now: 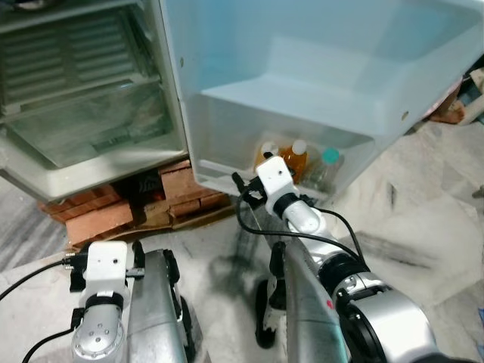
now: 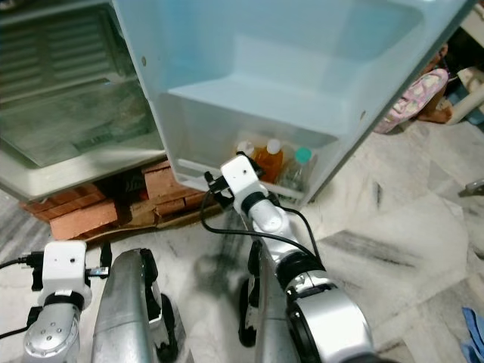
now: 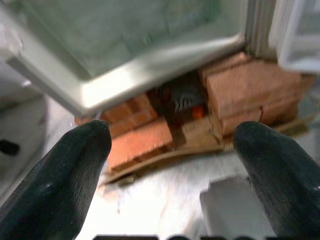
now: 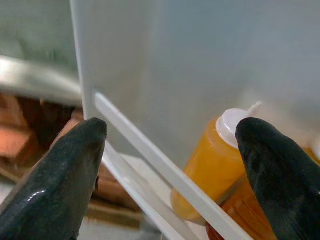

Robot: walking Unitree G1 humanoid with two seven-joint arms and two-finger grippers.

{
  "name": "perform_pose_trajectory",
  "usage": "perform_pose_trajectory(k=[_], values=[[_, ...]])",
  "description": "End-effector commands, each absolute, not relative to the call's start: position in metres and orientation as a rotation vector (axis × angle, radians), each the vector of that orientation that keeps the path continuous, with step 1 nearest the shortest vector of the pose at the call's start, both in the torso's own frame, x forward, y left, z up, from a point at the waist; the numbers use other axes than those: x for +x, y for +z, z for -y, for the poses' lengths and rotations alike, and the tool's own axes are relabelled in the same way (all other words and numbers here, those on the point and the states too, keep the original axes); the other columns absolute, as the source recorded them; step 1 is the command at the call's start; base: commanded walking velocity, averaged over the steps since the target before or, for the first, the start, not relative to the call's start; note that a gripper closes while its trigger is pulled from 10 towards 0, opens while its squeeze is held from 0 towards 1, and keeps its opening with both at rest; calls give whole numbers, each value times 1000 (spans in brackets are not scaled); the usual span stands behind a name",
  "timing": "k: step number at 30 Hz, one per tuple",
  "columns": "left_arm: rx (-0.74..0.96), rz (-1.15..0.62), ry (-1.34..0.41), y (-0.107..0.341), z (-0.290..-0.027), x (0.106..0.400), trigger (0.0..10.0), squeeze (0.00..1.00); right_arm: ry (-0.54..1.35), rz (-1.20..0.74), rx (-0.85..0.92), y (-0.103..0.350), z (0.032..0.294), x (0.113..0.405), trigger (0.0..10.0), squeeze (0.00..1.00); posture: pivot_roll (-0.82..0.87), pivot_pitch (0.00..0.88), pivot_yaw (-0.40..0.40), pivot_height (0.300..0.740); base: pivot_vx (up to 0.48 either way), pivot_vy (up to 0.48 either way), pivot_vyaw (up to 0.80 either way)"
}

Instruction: Restocking fridge

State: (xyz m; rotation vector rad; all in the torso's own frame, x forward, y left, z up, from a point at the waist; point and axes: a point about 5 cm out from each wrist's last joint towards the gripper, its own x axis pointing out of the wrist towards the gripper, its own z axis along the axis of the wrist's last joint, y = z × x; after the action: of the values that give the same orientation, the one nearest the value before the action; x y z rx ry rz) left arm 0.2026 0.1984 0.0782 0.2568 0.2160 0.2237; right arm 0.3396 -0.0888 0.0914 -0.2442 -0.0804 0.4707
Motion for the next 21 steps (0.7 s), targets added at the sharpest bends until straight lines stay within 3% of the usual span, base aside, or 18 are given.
perform_pose_trajectory(k=[1,2,8,16,21], values=[[252,-231,211,73,-199,199,10000,0,463,100,-209,91,96,335,10000,1000,93,158,-20,552,0,0,0],[246,-225,204,71,-197,199,10000,0,444,120,-180,88,103,324,10000,0,89,139,-21,552,0,0,0],[238,-205,184,67,-195,200,10000,0,369,66,-36,72,120,293,10000,0,56,88,8,552,0,0,0],[256,-131,121,78,-193,225,10000,0,308,143,-19,95,123,295,10000,0,28,68,36,587,0,0,0],[248,-122,121,77,-194,227,10000,0,315,148,-49,102,128,291,10000,0,0,64,38,617,0,0,0]])
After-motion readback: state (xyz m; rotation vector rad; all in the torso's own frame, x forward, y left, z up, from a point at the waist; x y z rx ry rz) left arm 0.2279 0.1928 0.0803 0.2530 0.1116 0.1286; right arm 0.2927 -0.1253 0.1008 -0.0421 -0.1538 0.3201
